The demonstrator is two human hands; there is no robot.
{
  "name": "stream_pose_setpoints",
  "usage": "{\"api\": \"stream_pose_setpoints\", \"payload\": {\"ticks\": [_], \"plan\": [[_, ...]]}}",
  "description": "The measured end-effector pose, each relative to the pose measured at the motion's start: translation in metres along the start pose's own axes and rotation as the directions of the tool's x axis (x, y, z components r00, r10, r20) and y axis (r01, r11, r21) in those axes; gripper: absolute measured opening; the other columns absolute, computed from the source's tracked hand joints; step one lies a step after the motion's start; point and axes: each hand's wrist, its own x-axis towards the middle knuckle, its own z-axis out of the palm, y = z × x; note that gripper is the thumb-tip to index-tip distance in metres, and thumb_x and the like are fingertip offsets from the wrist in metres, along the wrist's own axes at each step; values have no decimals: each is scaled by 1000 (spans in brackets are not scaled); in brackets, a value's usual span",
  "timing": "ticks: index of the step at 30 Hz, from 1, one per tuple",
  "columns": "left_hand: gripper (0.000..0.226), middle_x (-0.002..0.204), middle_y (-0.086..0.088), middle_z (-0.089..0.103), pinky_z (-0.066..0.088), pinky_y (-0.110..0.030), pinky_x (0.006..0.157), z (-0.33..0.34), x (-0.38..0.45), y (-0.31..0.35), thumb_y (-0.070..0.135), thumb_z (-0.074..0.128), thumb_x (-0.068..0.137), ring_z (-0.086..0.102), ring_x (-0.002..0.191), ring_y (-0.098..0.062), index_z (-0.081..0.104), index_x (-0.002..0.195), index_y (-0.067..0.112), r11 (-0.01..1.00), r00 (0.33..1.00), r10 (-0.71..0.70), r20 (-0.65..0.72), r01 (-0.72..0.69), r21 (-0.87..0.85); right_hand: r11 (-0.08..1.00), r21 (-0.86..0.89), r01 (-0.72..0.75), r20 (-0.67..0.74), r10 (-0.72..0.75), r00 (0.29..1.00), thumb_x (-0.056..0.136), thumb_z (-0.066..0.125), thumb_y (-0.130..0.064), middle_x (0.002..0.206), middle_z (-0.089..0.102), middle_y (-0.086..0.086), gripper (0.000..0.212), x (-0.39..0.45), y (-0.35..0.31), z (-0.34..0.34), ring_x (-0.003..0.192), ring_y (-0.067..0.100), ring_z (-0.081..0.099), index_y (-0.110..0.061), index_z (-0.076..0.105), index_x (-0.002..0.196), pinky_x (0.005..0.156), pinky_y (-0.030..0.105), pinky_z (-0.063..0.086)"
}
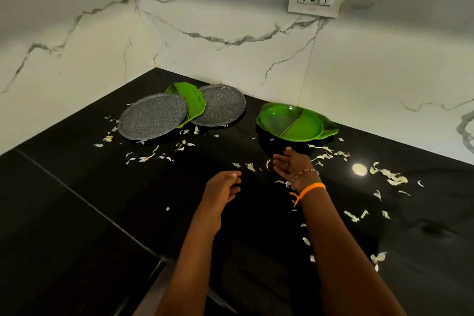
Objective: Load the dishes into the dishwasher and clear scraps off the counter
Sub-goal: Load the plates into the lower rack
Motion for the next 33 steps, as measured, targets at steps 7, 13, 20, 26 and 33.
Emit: {"api": "stream_pose_setpoints", "payload": {"ticks": [7, 13, 20, 26, 33], "plan": [[22, 106, -2, 61, 45, -28, 88, 23, 28, 18, 19, 42, 98, 59, 96, -13, 61, 109, 18, 999, 998, -21, -55, 18, -48, 993, 120, -19, -88, 30, 996, 100, 32, -21, 79, 57, 13, 20, 46, -41, -12, 72, 23, 57, -11, 40, 115, 69, 36, 48], [31, 109, -3, 61, 43, -33, 94, 48, 46, 20, 23, 47, 96, 59, 97, -17, 52, 125, 12, 1000, 999, -16, 29, 16, -4, 993, 42, -106, -11, 107, 994, 94, 35, -4, 74, 53, 12, 19, 32, -30, -32, 64, 22, 55, -8, 45, 78, 63, 31, 45], [36, 115, -15, 59, 56, -31, 65, 51, 53, 14, -2, 45, 93, 62, 91, -25, 49, 127, 6, 917, 965, 35, -259, -134, -376, 993, 37, -113, 199, 103, 975, 97, 39, -17, 84, 58, 6, 19, 16, -12, -24, 74, 18, 54, -12, 54, 85, 70, 31, 51], [34, 103, -12, 60, 58, -25, 53, 39, 51, 22, -6, 43, 92, 61, 80, -20, 51, 123, 6, 879, 948, 19, -317, -167, -447, 919, 393, -37, 19, 32, 999, 98, 39, -15, 132, 45, 17, 38, 56, -38, -9, 112, 32, 56, -3, 37, 134, 89, 34, 48], [34, 98, -7, 60, 57, -24, 55, 29, 47, 14, -4, 44, 93, 61, 82, -20, 49, 125, 6, 876, 935, -33, -353, -143, -461, 922, 384, -46, -63, 76, 995, 96, 38, -17, 35, 55, -1, 26, 82, -63, 1, 31, 8, 55, -13, 44, 71, 39, 15, 46]]}}
